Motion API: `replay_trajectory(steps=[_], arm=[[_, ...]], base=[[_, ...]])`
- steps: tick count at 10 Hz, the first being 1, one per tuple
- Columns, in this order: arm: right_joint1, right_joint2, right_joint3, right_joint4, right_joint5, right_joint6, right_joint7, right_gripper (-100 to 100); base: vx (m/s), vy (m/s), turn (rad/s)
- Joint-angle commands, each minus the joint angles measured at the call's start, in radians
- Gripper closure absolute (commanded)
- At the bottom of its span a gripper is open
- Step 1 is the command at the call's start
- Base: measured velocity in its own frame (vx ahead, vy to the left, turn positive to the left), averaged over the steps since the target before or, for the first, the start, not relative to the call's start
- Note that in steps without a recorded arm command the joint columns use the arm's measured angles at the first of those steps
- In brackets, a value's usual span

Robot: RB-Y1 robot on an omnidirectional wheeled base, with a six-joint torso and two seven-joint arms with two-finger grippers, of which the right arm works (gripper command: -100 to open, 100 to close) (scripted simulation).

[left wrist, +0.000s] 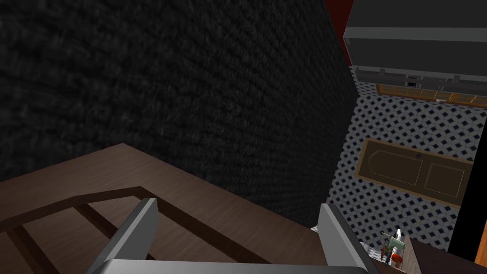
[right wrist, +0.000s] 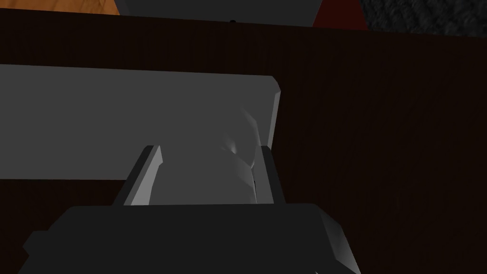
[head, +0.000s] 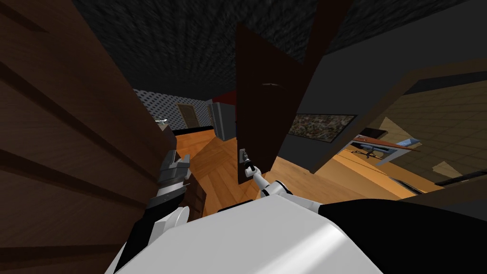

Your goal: Push the door open

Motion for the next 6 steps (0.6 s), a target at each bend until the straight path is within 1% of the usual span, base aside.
replay_trajectory(steps=[1, 2, 3, 4, 5, 6], arm=[[-0.002, -0.019, -0.004, 0.002, -0.012, -0.001, 0.013, 100], [-0.003, -0.022, -0.005, 0.002, -0.014, -0.001, 0.016, 100], [-0.003, -0.022, -0.005, 0.002, -0.014, -0.001, 0.016, 100], [-0.003, -0.029, -0.007, 0.003, -0.019, -0.001, 0.022, 100], [-0.005, -0.036, -0.009, 0.004, -0.025, -0.002, 0.029, 100], [-0.005, -0.041, -0.011, 0.005, -0.03, -0.002, 0.034, 100]], base=[[0.097, -0.027, -0.108], [0.143, -0.017, -0.064], [0.098, -0.006, 0.004], [0.104, -0.03, -0.054], [0.139, -0.04, -0.138], [0.164, -0.055, -0.195]])
